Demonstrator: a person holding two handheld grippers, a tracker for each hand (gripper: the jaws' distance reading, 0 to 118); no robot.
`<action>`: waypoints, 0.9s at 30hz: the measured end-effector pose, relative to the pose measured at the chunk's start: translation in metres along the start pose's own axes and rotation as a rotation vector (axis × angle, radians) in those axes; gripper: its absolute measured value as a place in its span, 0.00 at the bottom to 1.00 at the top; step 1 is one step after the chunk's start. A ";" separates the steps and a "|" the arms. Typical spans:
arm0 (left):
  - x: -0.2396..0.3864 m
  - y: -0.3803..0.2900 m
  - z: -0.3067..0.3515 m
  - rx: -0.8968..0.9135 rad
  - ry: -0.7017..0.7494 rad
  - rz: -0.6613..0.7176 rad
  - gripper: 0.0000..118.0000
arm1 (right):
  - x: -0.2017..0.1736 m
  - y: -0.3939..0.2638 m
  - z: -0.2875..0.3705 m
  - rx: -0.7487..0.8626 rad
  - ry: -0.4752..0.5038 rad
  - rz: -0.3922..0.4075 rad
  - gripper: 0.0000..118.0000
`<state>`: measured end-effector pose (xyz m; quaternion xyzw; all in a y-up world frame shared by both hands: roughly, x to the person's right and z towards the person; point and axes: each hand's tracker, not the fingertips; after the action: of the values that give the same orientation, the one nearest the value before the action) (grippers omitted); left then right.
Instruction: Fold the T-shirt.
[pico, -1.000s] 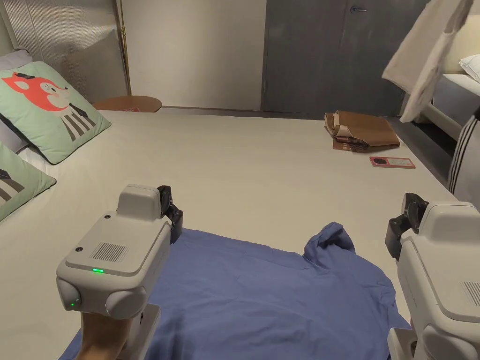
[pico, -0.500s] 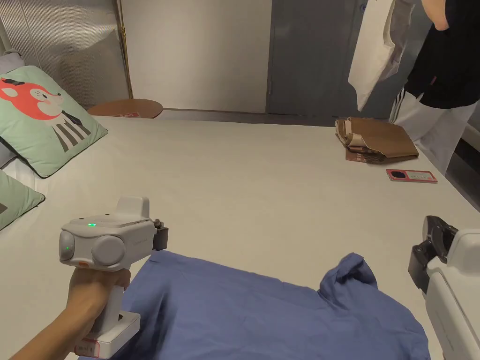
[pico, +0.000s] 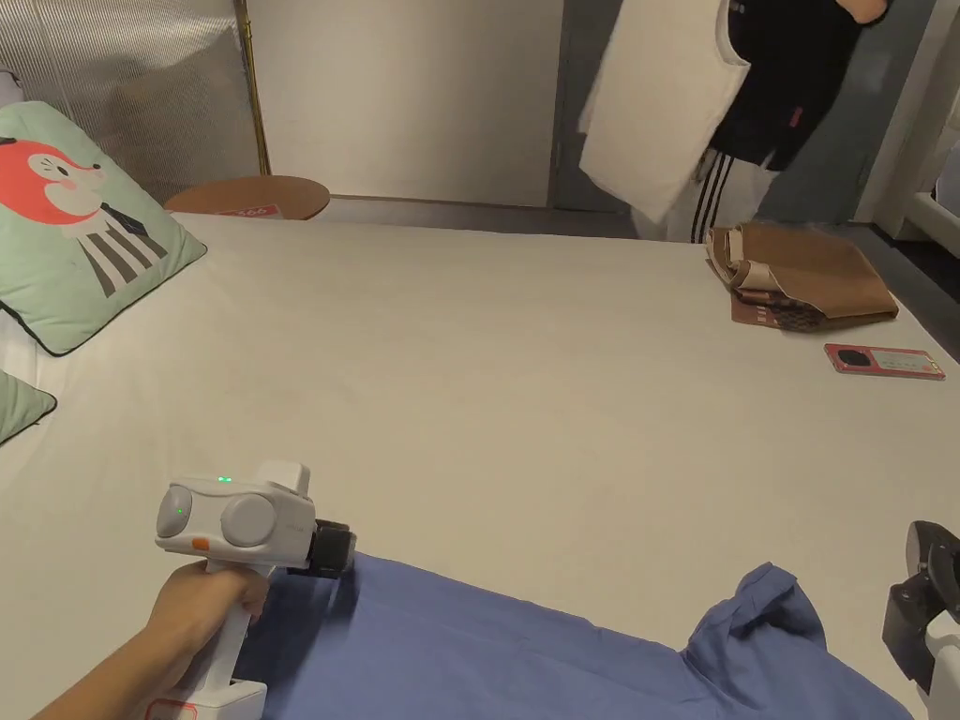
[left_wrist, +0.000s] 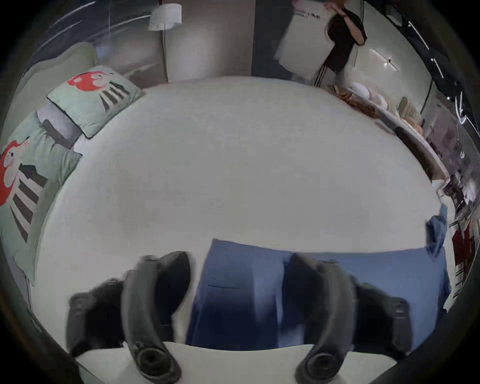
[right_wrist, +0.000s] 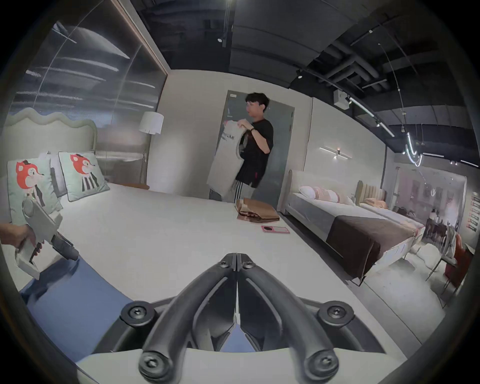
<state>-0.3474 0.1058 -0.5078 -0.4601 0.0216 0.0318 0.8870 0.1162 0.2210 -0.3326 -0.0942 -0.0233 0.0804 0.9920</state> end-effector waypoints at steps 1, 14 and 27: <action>0.005 -0.004 -0.006 -0.022 -0.002 -0.021 0.52 | 0.001 -0.004 -0.002 -0.008 -0.001 0.003 0.00; 0.027 -0.018 0.033 0.121 0.045 -0.132 0.00 | 0.047 -0.022 -0.031 -0.279 -0.026 -0.048 0.11; 0.022 -0.026 0.122 0.245 -0.039 -0.126 0.00 | 0.048 -0.109 -0.118 -0.755 0.003 -0.087 0.84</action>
<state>-0.3219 0.1916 -0.4174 -0.3482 -0.0206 -0.0180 0.9370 0.1874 0.1013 -0.4257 -0.4522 -0.0537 0.0241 0.8900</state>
